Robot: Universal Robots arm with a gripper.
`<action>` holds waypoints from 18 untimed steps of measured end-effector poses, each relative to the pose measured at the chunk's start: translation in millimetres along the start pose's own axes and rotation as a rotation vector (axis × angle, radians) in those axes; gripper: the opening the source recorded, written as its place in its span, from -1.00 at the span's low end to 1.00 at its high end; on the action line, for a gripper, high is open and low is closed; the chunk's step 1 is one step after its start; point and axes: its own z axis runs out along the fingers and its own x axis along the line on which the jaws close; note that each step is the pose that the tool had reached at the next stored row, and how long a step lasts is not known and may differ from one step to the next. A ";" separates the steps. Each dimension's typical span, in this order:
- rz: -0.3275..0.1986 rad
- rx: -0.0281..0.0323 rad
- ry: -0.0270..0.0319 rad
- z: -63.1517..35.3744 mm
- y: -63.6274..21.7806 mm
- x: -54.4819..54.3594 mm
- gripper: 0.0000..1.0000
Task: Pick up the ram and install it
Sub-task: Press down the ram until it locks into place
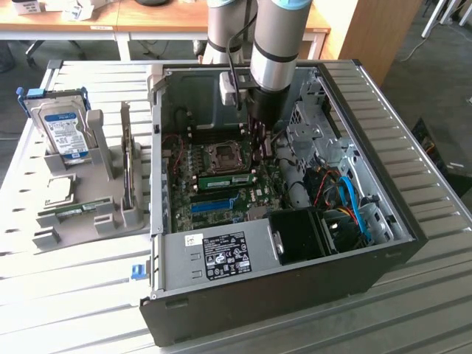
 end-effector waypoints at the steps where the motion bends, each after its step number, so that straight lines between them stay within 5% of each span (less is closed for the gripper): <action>1: 0.000 0.0000 0.0001 0.0 0.0 0.0 -0.79; 8: 0.000 -0.0001 0.0002 -0.1 7.2 0.2 -0.79; 18: 0.000 0.0008 0.0002 -0.3 39.6 0.8 -0.79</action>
